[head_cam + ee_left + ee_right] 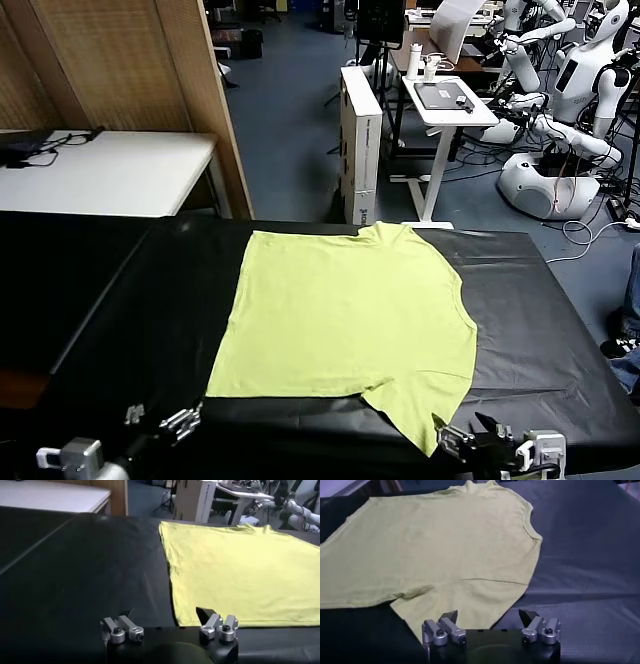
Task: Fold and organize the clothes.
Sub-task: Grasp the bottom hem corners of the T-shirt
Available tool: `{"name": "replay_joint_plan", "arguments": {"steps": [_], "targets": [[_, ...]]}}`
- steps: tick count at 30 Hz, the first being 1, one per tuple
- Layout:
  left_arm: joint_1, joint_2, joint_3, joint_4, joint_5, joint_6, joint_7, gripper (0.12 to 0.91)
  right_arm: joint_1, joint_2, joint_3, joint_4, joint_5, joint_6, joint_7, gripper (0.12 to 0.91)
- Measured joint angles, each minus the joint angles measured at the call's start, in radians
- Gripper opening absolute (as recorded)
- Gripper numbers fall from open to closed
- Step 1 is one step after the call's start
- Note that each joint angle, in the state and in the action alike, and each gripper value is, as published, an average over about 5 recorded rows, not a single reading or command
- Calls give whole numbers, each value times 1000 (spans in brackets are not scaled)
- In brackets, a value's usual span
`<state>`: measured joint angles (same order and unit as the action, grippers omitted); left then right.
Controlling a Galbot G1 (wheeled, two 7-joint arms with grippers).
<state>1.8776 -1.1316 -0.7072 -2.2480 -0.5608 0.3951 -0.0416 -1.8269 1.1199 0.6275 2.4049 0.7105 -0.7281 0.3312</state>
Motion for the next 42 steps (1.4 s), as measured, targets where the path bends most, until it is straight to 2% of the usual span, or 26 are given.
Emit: {"name": "replay_joint_plan", "arguments": {"steps": [16,19,26,30,34,37,39,42], "targets": [[-16,-40,60,14,36,12,0,887,-1,16,-26,-13,-20,0,-3,901],[-17,-50,71,16,45,10,2,847,3,16,-33,-16,-21,1,-5,870],[-34,-75,98,30,69,2,2,744,4,16,-46,-20,-27,1,-5,714],[-45,-82,105,43,77,-4,1,701,1,17,-43,-23,-31,1,-5,673],[-51,-82,106,53,78,-7,0,630,1,18,-40,-25,-35,2,-5,522],[-50,-81,107,52,77,-7,-1,485,2,18,-41,-27,-36,2,-6,342],[-49,-79,108,51,76,-5,-1,354,2,19,-43,-28,-36,1,-7,217],[-47,-75,109,50,76,-3,1,195,-2,19,-42,-26,-36,1,-8,138]]}}
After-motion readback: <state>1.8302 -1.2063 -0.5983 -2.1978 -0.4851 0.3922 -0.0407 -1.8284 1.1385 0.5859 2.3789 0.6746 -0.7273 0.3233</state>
